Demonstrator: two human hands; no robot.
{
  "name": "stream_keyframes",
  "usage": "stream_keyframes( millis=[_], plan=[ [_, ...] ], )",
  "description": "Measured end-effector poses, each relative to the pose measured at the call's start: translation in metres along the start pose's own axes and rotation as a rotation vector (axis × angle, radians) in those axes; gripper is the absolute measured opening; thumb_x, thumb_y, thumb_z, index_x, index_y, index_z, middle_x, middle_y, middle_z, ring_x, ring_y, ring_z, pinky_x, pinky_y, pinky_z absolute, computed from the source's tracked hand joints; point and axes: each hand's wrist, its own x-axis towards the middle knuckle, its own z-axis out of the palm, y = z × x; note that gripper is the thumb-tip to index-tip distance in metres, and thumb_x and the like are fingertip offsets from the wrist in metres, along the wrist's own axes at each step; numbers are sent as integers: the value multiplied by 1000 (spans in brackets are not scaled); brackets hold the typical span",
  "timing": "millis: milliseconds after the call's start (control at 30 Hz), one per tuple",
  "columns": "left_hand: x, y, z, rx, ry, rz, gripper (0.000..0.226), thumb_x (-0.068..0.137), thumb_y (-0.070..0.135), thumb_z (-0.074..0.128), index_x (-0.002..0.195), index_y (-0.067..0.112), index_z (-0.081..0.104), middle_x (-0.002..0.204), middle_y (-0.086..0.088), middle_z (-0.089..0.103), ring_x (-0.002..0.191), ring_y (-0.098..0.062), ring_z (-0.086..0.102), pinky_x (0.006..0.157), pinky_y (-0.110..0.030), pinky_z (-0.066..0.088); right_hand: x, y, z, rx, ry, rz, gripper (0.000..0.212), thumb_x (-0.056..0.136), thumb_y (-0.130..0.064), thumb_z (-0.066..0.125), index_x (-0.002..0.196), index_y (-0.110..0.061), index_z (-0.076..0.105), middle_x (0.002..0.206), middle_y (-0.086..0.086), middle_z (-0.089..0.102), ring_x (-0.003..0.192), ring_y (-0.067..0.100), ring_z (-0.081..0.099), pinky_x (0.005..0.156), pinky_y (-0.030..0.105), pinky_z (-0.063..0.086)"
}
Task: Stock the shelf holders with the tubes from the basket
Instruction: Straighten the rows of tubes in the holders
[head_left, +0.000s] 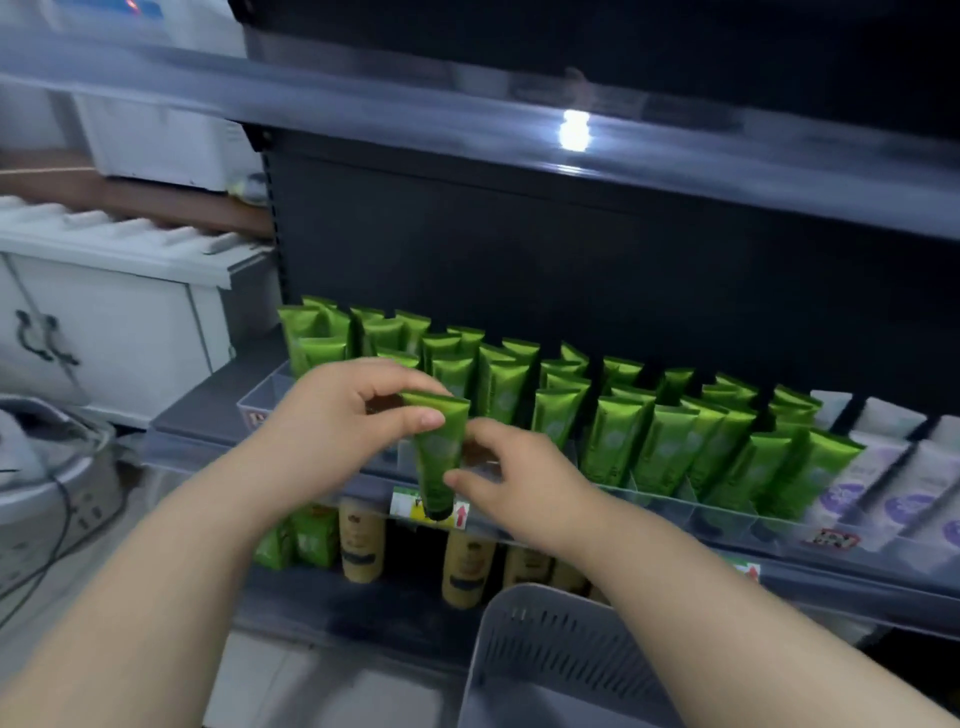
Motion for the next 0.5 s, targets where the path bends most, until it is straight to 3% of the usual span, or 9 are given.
stream_keyframes(
  millis=[67, 167, 300, 400, 500],
  plan=[
    [10, -6, -18, 24, 42, 10, 18, 74, 29, 70, 82, 45, 68, 87, 23, 68, 81, 10, 59, 68, -2, 41, 21, -11, -5, -27, 9, -45, 26, 89, -30, 61, 112, -19, 58, 91, -11, 56, 88, 8, 52, 73, 17, 40],
    [23, -18, -44, 43, 124, 33, 14, 67, 41, 65, 76, 51, 68, 89, 31, 66, 82, 13, 59, 70, 1, 39, 53, -30, -12, -42, 32, -105, 29, 89, -28, 61, 116, -20, 60, 104, -6, 63, 96, 8, 56, 83, 18, 43],
    [37, -36, -76, 53, 193, 57, 23, 77, 20, 68, 79, 43, 69, 87, 25, 68, 79, 9, 61, 72, -2, 42, 93, -55, -17, 11, 41, -161, 24, 89, -24, 61, 113, -19, 64, 110, -5, 65, 96, 4, 56, 85, 13, 41],
    [41, -51, -95, 33, 259, 82, 28, 79, 19, 65, 78, 46, 69, 83, 22, 69, 80, 3, 64, 81, -14, 51, 121, -70, -10, 15, 24, -190, 22, 90, -27, 60, 110, -19, 66, 109, -3, 67, 99, 10, 60, 89, 23, 46],
    [37, -70, -106, -40, 321, 57, 17, 74, 32, 72, 79, 47, 70, 85, 15, 70, 83, -9, 68, 82, -34, 56, 145, -86, 3, -13, -7, -231, 21, 90, -29, 60, 108, -20, 65, 95, -8, 63, 91, 10, 58, 83, 24, 46]
  ],
)
